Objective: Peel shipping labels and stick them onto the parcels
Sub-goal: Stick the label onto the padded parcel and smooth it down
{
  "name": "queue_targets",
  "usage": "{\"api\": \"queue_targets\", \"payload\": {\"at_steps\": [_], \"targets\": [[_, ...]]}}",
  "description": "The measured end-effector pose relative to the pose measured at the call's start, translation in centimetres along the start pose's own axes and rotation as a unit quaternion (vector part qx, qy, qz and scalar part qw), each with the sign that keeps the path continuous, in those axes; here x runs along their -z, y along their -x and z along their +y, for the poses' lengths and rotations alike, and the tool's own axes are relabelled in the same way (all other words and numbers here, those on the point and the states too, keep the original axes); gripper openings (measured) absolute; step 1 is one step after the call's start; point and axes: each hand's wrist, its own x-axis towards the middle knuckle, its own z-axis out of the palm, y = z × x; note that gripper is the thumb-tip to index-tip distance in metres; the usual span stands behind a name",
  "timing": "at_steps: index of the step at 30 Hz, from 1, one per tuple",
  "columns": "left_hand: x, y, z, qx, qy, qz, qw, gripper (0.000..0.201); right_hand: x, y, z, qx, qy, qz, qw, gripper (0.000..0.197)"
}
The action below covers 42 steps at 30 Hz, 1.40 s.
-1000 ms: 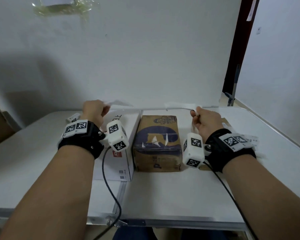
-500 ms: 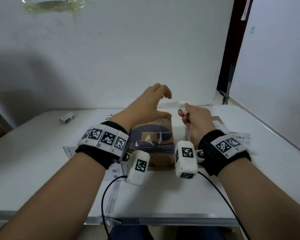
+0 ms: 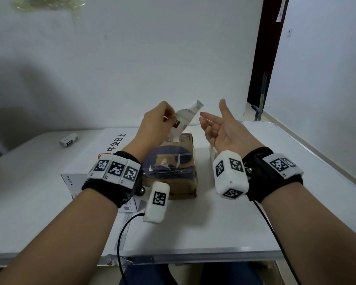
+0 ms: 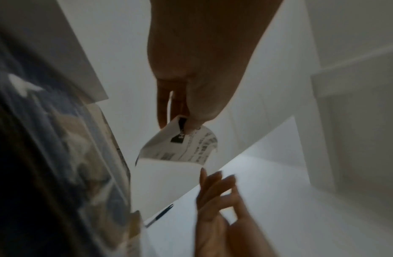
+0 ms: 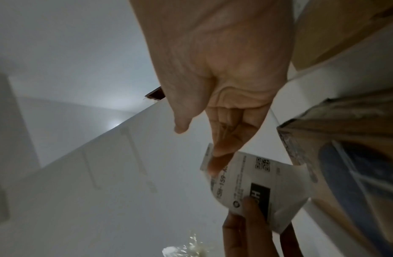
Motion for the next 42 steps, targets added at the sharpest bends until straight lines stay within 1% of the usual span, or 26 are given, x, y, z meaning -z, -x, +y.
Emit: {"api": "queue_targets", "payload": {"at_steps": [1,2,3,4,5,6,9,11,12,14,16,17,18,20,21,23,27,30,32,36,39,42], "targets": [[0.2,0.1,-0.1,0.063,0.08,-0.016,0.995,0.008,0.1,-0.1,0.0,0.015,0.029,-0.004,0.999,0.049],[0.4,0.3,-0.1,0.12,0.177,-0.04,0.976,0.011,0.1,-0.3,0.1,0.034,0.082,-0.007,0.996,0.038],[0.5,0.5,0.0,0.165,0.267,-0.066,0.947,0.013,0.0,-0.5,0.4,0.057,0.149,-0.012,0.987,0.029],[0.7,0.8,0.2,0.198,0.328,-0.086,0.92,0.013,0.0,-0.7,0.7,0.079,0.21,-0.022,0.974,0.022],[1.0,1.0,0.5,0.219,0.358,-0.1,0.902,0.012,-0.2,-0.8,1.0,0.1,0.255,-0.034,0.961,0.016],[1.1,1.2,0.8,0.232,0.374,-0.111,0.891,0.011,-0.3,-0.9,1.2,0.117,0.275,-0.045,0.953,0.014],[1.6,1.8,0.9,0.253,0.394,-0.128,0.874,0.009,-0.9,-0.9,1.3,0.161,0.277,-0.056,0.946,0.022],[1.6,2.3,0.7,0.265,0.409,-0.119,0.865,0.01,-1.0,-1.0,1.2,0.191,0.307,-0.046,0.931,0.027],[1.6,2.6,0.7,0.266,0.412,-0.112,0.864,0.014,-1.0,-1.0,1.3,0.199,0.326,-0.04,0.923,0.028],[1.6,3.4,0.4,0.256,0.401,-0.106,0.873,0.028,-0.9,-1.3,1.4,0.201,0.366,-0.031,0.908,0.03],[1.8,4.1,0.1,0.237,0.384,-0.125,0.883,0.041,-0.6,-1.7,1.6,0.188,0.389,-0.028,0.901,0.031],[1.9,4.5,-0.1,0.229,0.369,-0.139,0.89,0.044,-0.5,-1.8,1.7,0.185,0.397,-0.029,0.899,0.031],[1.9,4.9,-0.3,0.222,0.35,-0.152,0.897,0.042,-0.5,-2.0,1.8,0.185,0.403,-0.029,0.896,0.031],[2.1,5.3,-0.7,0.207,0.3,-0.172,0.915,0.028,-0.4,-2.3,2.1,0.189,0.417,-0.038,0.888,0.028],[2.2,5.5,-0.8,0.199,0.273,-0.177,0.925,0.021,-0.4,-2.5,2.3,0.188,0.425,-0.043,0.884,0.026],[2.2,5.6,-1.2,0.193,0.228,-0.172,0.939,0.013,-0.4,-3.1,2.8,0.178,0.441,-0.047,0.878,0.02],[2.0,5.9,-1.9,0.212,0.195,-0.144,0.947,0.013,-0.2,-4.4,3.8,0.145,0.468,-0.052,0.87,0.018],[1.7,6.0,-1.8,0.2,0.106,-0.142,0.964,0.015,-0.2,-4.7,4.3,0.135,0.485,-0.051,0.863,0.017],[1.5,6.0,-1.5,0.191,0.061,-0.147,0.969,0.017,-0.1,-4.7,4.6,0.136,0.49,-0.048,0.86,0.016],[1.3,5.8,-1.1,0.213,0.08,-0.135,0.964,0.018,0.1,-4.7,4.9,0.136,0.502,-0.049,0.852,0.016],[1.4,5.7,-1.3,0.217,0.092,-0.134,0.962,0.017,0.1,-4.8,4.8,0.136,0.518,-0.051,0.843,0.017],[1.5,5.6,-1.7,0.221,0.093,-0.137,0.961,0.018,0.1,-4.8,4.7,0.133,0.514,-0.047,0.846,0.018]]}}
